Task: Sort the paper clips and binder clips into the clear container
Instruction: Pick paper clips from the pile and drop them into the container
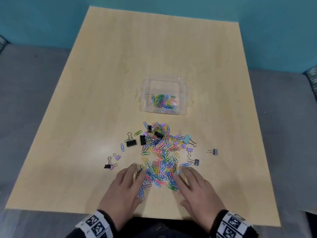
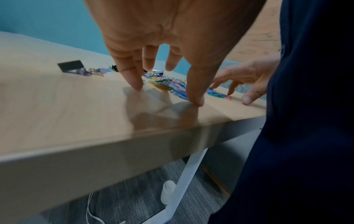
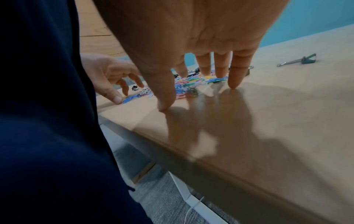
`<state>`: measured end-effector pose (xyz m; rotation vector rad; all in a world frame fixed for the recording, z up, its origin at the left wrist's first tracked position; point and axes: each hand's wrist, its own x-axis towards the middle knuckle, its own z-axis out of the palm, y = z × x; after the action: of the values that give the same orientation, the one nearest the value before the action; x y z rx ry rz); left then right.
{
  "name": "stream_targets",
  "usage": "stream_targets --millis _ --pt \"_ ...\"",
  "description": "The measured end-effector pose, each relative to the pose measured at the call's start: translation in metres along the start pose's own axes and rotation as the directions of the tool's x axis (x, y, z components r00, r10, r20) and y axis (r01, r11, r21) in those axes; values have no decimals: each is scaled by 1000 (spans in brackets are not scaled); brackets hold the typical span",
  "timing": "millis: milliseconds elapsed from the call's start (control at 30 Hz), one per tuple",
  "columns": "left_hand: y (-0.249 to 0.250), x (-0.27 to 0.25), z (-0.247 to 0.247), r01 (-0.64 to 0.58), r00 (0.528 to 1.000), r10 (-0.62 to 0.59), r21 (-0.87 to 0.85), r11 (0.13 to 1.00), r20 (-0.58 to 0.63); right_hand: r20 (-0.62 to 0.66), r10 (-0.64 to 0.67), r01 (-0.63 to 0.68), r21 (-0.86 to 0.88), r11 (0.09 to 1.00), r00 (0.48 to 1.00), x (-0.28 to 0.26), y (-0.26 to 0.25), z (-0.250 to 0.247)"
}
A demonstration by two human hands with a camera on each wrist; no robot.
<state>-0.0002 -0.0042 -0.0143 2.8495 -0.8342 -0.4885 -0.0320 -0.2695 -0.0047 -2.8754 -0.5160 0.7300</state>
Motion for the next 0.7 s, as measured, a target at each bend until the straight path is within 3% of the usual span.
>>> stream_targets --millis 133,233,400,700 --pt "12 6 -4 -21 998 21 3 1000 -57 -49 57 -57 6 998 997 14 -16 1" --pt "15 7 -3 -61 992 62 11 998 -114 -72 12 -12 -1 1000 997 20 -22 1" --pt "9 3 5 82 996 -84 -70 994 -23 -81 88 -85 36 996 993 15 -18 -4" --pt "9 43 7 38 997 -42 -66 997 -70 -126 31 -26 41 999 992 55 -33 -15"
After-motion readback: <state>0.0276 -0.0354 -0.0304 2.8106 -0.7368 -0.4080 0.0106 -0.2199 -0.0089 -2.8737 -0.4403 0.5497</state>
